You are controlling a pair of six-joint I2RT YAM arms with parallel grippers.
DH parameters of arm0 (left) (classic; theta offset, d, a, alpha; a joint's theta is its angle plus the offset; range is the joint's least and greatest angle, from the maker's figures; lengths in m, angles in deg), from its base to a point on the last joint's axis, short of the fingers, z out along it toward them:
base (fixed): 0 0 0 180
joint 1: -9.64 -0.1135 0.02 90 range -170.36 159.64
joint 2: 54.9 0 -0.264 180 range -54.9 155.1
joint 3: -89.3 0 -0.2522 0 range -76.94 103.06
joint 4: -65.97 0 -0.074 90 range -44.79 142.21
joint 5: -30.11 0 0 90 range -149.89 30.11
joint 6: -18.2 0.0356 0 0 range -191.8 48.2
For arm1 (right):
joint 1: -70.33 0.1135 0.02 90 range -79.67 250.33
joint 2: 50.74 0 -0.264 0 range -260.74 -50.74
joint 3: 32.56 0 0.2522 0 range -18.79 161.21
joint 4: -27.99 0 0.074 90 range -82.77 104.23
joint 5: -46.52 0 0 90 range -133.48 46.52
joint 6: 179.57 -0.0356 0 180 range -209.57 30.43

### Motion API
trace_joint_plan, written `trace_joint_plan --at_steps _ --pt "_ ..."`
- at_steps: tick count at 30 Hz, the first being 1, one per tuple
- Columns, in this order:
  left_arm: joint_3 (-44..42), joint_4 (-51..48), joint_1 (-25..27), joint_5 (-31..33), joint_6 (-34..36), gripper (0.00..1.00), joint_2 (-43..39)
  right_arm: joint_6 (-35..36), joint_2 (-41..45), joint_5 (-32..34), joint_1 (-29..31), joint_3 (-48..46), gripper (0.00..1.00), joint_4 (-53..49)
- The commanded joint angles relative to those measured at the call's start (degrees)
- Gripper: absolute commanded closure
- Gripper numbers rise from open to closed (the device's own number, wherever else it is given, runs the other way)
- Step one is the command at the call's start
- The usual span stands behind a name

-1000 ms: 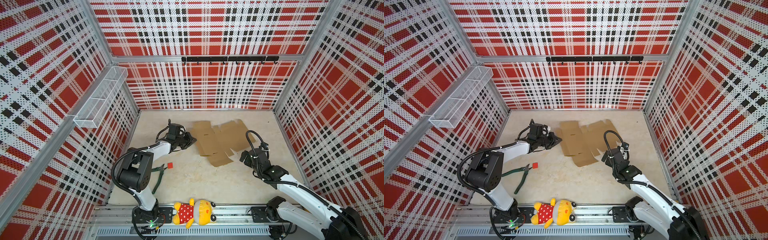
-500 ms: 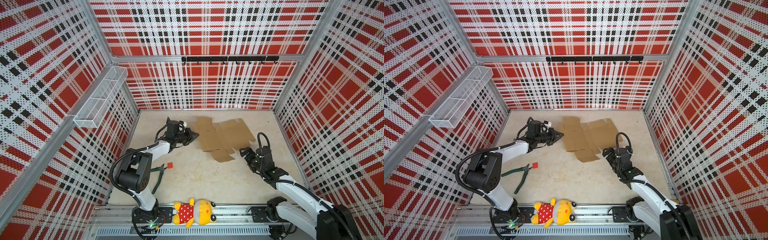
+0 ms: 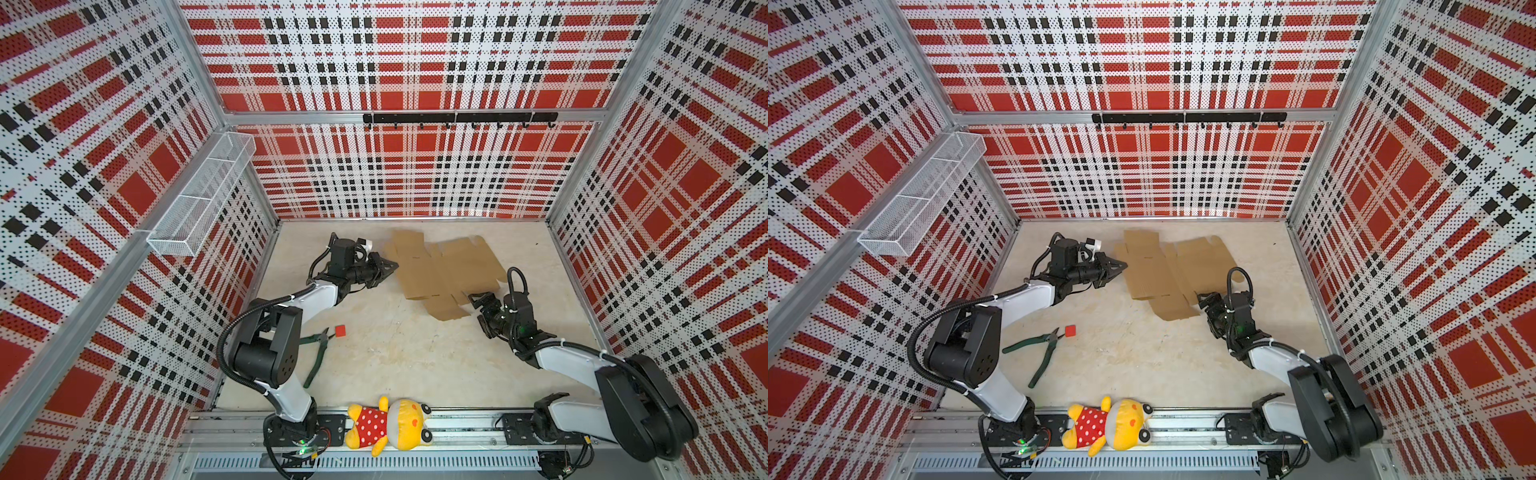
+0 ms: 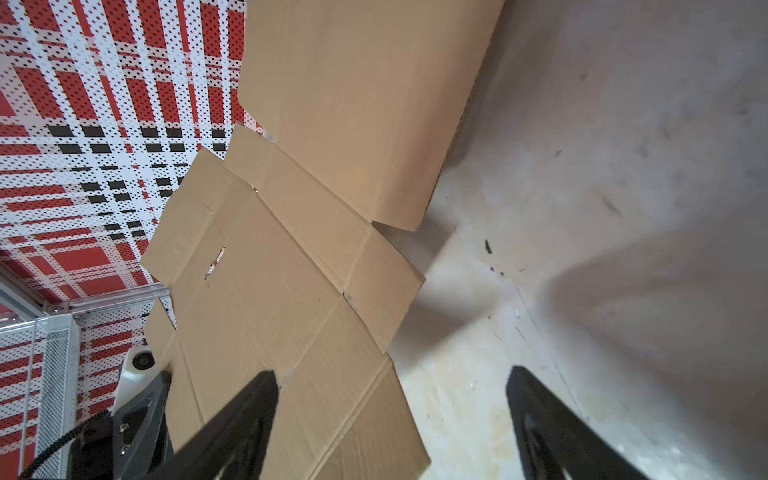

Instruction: Fold the paper box

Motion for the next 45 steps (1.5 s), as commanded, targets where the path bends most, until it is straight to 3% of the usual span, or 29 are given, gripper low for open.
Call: trace_joint_plan --at_steps 1,8,14,16,38,45 --pt "0.99 1.58 0.34 -1.26 0.47 0.9 -1.55 -5.9 -4.45 -1.03 -0.41 -1.85 0.15 16.41" --pt "1.39 1.11 0.56 -1.25 0.7 0.9 -1.17 -10.08 -19.01 -4.63 -1.26 -1.87 0.27 34.82" --pt "1.56 -0.46 0.72 -0.58 1.66 0.9 -1.01 -17.2 -33.47 -6.38 -1.6 -1.54 0.36 57.3" --pt "1.34 -0.56 0.56 -0.63 2.05 0.89 -1.11 -18.02 -34.69 -7.89 -1.7 -0.7 0.36 57.82" --pt "0.47 -1.92 0.93 0.45 5.11 0.88 -1.15 -6.15 -17.82 -10.11 -2.44 1.41 0.37 31.8" --pt "0.42 -2.23 1.06 0.48 5.62 0.88 -1.19 3.42 -10.72 -10.1 -2.53 5.93 0.35 13.23"
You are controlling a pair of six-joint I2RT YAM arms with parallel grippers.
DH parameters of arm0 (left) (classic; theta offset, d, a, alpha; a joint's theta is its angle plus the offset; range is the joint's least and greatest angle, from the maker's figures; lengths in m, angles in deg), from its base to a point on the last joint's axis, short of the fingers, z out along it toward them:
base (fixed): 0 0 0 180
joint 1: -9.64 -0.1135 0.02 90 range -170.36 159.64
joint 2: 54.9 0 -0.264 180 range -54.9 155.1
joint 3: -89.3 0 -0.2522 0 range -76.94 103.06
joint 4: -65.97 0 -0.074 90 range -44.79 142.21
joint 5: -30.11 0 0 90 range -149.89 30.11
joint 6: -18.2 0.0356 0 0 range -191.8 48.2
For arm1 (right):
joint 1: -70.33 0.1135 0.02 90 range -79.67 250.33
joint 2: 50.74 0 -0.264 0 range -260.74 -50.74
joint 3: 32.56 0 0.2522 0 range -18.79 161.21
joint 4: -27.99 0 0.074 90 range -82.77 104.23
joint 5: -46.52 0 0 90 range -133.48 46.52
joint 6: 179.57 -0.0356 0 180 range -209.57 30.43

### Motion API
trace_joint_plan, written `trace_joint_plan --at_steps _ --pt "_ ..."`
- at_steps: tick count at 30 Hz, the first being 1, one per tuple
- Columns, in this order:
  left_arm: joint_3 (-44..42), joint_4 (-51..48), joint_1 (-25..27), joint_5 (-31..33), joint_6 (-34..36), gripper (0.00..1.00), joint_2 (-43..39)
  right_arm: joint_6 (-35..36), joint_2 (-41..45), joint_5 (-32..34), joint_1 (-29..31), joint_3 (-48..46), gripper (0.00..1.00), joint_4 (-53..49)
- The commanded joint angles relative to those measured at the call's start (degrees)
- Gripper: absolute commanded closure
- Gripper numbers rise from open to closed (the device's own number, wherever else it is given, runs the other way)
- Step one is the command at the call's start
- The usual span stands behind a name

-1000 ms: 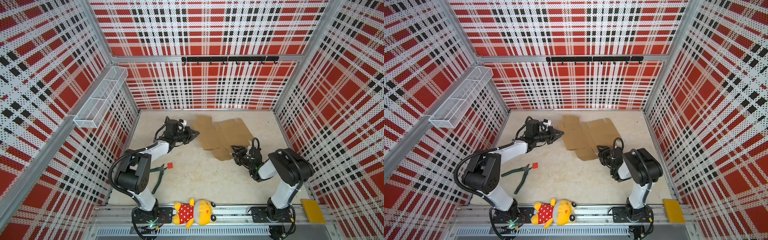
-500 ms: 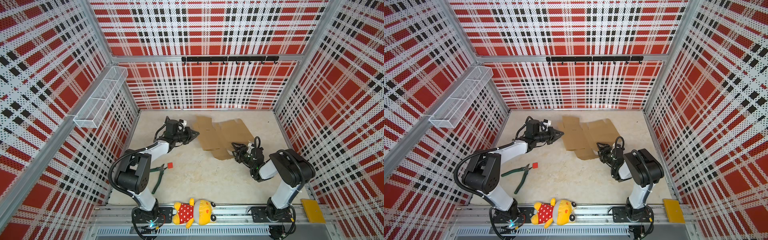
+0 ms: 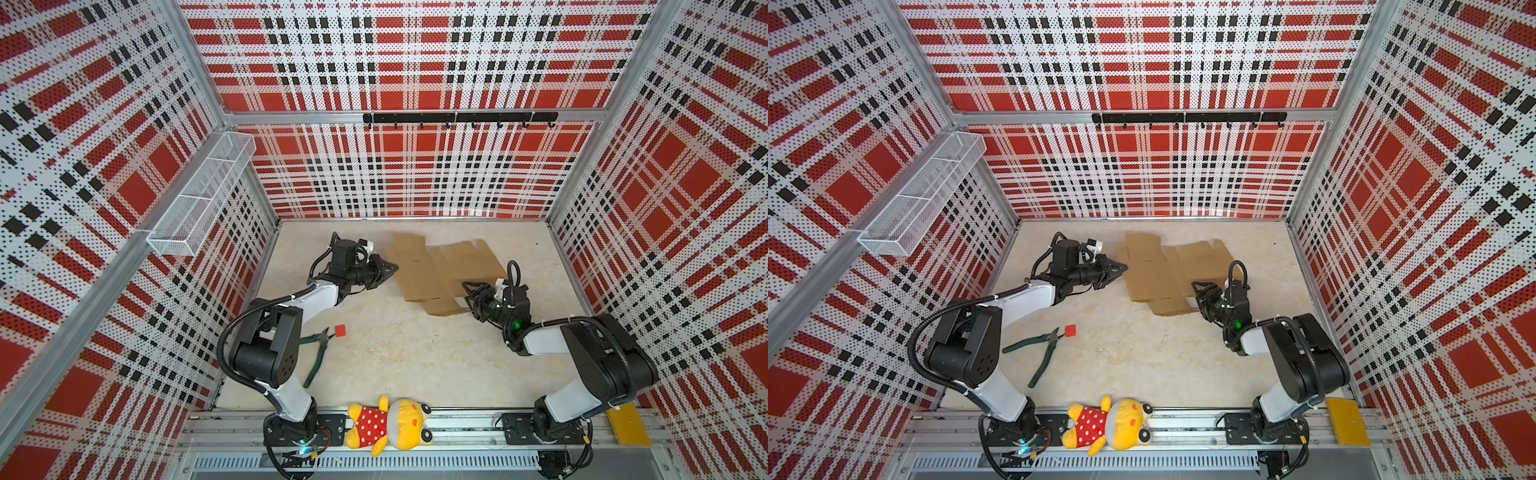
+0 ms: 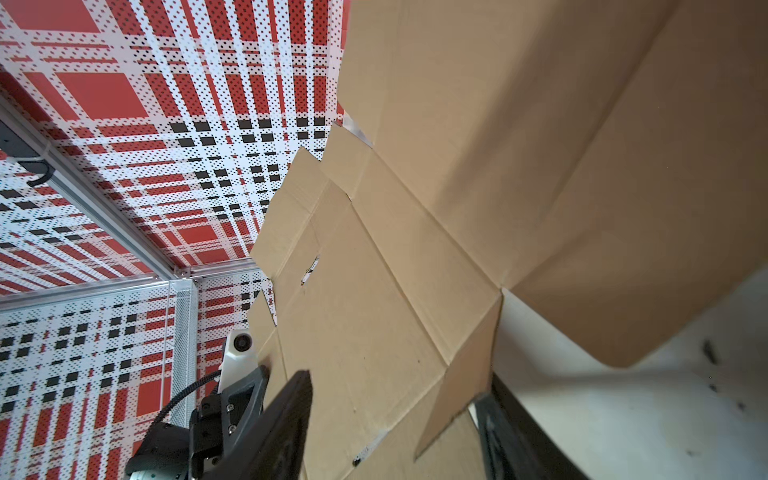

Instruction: Fold the paper box

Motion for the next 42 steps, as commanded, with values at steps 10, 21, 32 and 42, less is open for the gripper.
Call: trace_joint_plan --at_steps 10,21,32,42 --pt "0.42 0.14 1.13 0.14 1.56 0.88 -0.53 17.72 4.6 -2.16 -0.78 9.76 0.33 -23.51" --pt "0.99 -0.04 1.11 -0.39 1.62 0.88 -0.2 34.02 1.62 -8.24 -2.04 19.3 0.26 -37.95" --pt "0.65 -1.1 1.1 0.57 2.9 0.88 -0.39 36.35 1.68 -6.41 -2.01 20.97 0.27 -45.93" --pt "1.08 -0.4 1.1 -0.03 0.81 0.88 -0.88 32.85 8.93 -6.04 -2.06 13.28 0.26 -49.37"
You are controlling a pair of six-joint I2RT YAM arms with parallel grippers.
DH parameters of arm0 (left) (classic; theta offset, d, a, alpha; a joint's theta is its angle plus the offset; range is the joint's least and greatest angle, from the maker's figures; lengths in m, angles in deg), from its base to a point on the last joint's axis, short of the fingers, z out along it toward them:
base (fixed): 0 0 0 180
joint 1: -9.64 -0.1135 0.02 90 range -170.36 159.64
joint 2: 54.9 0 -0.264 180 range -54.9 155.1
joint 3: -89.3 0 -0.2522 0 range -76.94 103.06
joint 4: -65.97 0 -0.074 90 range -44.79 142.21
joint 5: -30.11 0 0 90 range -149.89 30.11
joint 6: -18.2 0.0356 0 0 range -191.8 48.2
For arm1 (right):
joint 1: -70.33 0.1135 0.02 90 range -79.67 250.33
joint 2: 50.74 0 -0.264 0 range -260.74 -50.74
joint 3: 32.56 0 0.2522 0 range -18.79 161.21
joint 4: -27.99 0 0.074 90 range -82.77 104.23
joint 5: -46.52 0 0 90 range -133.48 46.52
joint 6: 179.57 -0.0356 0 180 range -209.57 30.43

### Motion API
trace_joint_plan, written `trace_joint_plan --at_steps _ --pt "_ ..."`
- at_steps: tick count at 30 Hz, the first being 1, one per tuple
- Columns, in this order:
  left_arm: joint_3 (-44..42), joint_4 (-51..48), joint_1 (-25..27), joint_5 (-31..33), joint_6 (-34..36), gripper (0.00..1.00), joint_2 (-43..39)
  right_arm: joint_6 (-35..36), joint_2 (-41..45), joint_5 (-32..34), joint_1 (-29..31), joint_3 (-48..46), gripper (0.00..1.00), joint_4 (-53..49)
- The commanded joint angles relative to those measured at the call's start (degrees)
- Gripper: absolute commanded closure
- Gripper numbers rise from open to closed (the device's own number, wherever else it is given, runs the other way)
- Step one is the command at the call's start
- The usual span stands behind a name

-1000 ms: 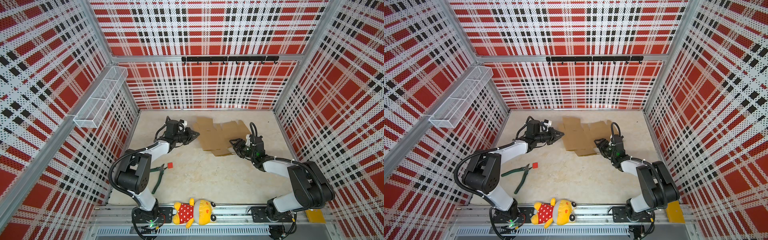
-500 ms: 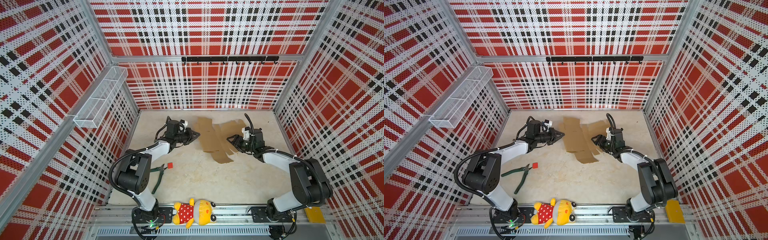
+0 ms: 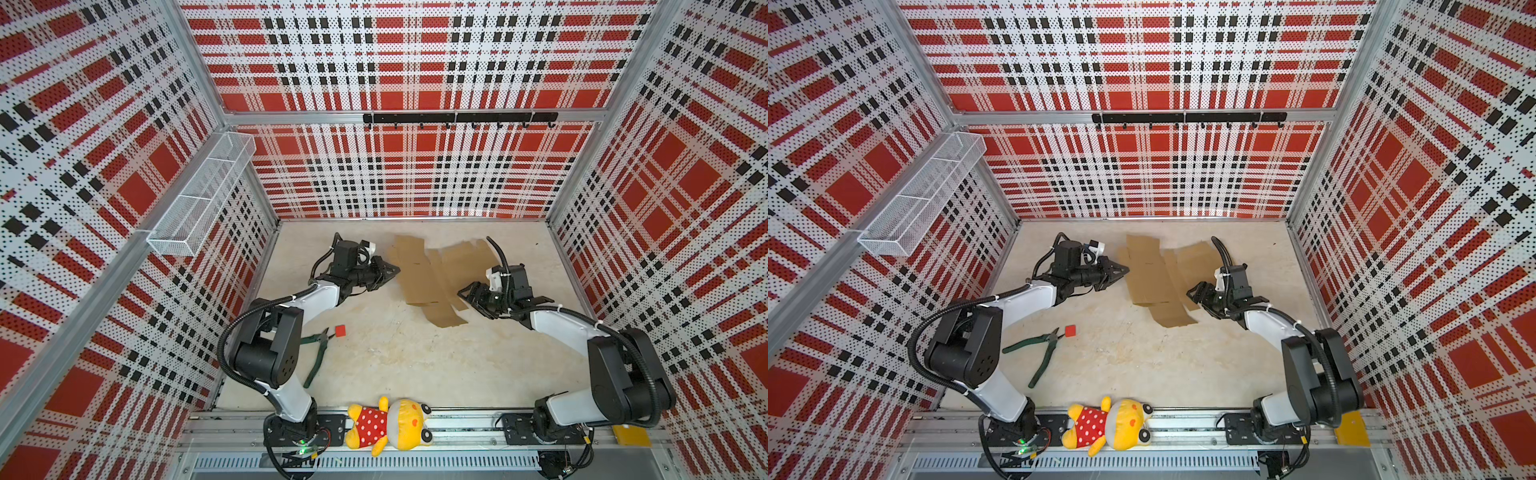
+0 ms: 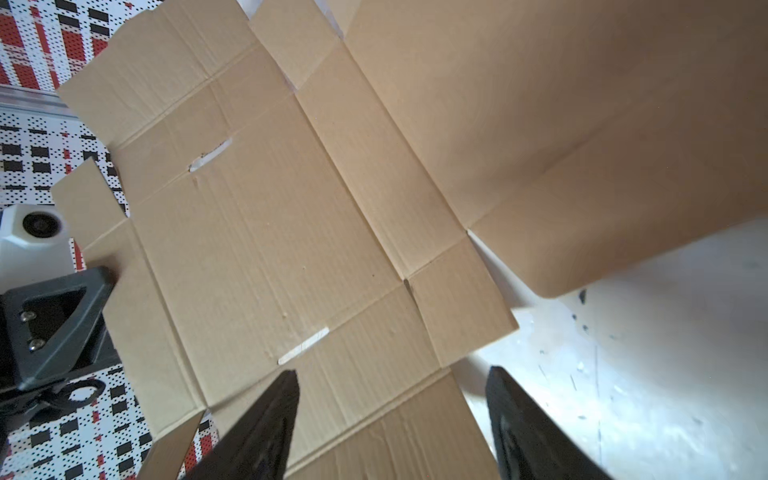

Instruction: Fold the paper box

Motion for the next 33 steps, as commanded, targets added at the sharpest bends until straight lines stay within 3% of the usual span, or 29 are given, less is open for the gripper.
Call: trace_joint_plan --at_steps 1,11,27,33 --pt "1.08 0.81 0.37 -0.29 -0.57 0.88 -1.12 -1.83 1.92 0.94 -0.14 -3.26 0.26 0.22" --pt "1.69 1.07 2.09 -0.87 -0.31 0.88 -0.41 -7.79 -3.78 -0.87 0.13 -5.92 0.27 13.41" --pt "1.41 0.68 2.04 -0.18 -0.21 0.88 0.35 -8.85 -9.47 0.79 0.92 -5.8 0.28 18.2" --pt "1.26 0.72 1.89 -0.26 -0.13 0.88 -0.1 -10.42 -6.24 1.34 1.64 -8.5 0.28 17.47"
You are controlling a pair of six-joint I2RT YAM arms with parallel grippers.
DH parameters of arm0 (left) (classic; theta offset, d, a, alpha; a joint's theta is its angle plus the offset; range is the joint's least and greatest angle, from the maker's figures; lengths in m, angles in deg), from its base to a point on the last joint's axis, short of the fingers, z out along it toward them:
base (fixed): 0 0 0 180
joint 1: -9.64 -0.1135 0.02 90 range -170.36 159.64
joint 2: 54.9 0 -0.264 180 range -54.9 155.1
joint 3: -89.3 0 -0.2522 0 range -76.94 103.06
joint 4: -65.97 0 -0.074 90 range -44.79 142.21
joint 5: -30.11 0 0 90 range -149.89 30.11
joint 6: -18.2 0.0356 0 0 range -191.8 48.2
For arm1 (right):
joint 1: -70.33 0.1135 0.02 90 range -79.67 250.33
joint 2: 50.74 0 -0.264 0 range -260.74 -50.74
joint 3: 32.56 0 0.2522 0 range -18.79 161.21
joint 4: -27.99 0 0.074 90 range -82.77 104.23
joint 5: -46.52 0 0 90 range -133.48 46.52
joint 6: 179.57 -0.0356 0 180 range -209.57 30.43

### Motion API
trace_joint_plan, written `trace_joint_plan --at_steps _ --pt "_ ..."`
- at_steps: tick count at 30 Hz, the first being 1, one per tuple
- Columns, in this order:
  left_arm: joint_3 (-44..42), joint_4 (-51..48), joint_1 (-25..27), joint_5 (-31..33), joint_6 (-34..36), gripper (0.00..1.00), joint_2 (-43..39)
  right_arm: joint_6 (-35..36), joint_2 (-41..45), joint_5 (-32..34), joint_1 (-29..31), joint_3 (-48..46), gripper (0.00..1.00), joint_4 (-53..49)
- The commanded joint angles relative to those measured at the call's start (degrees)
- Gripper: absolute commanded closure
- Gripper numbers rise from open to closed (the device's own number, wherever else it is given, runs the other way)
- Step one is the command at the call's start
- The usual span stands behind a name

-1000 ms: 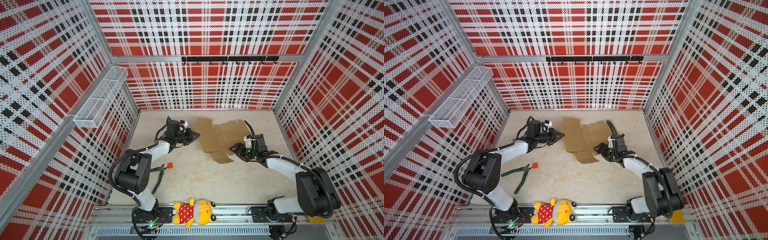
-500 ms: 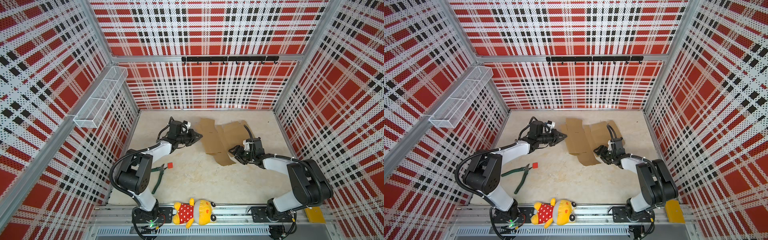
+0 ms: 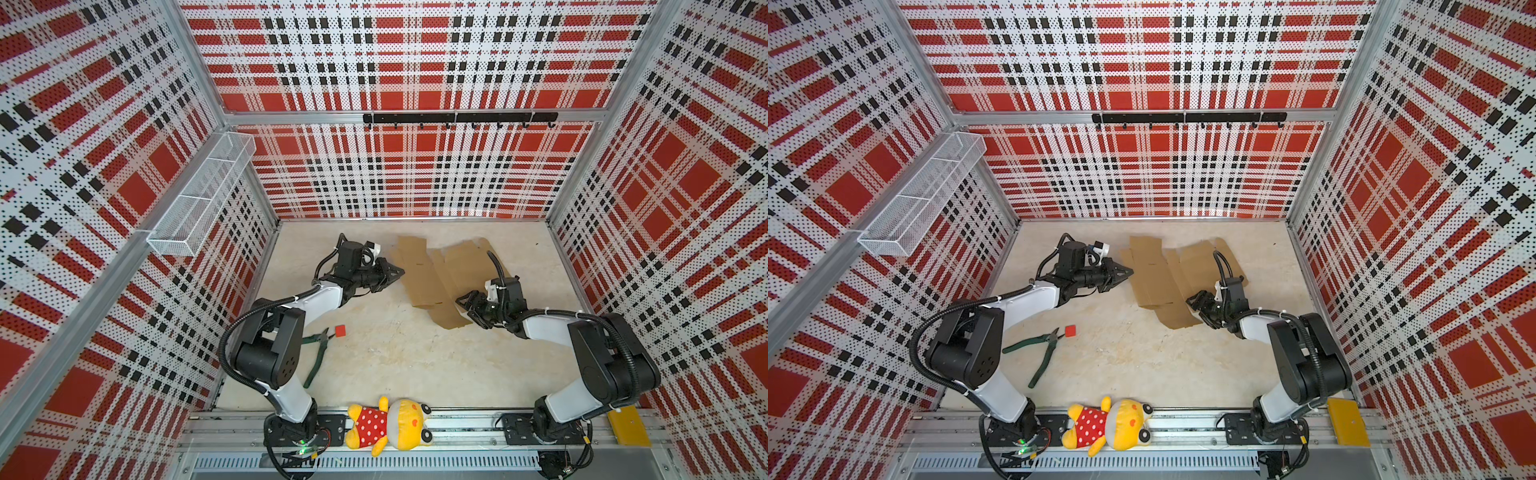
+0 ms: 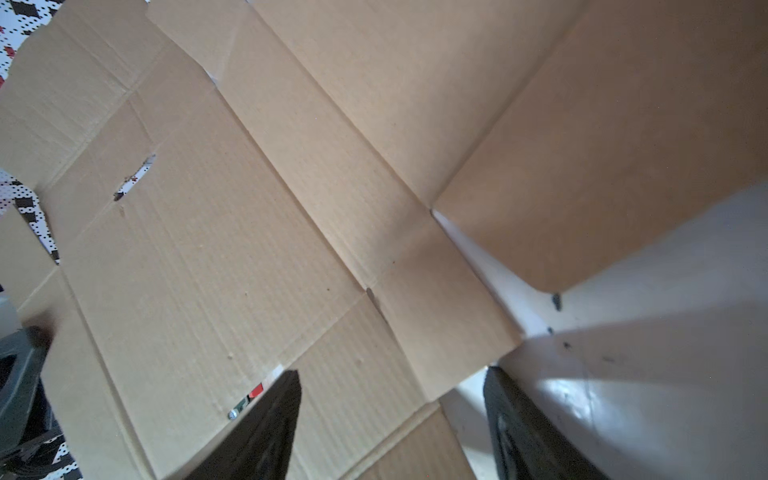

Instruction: Fold the paper box

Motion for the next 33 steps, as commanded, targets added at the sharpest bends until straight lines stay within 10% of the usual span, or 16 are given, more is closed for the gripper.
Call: trace_joint_plan --at_steps 1,33 --pt "0.97 0.72 0.09 0.16 0.03 0.88 -0.05 -0.76 2.37 1.94 0.77 -1.84 0.28 0.32" --pt "1.34 1.25 0.46 -0.27 -1.12 0.88 1.56 0.16 -0.81 2.77 0.77 5.97 0.28 0.08"
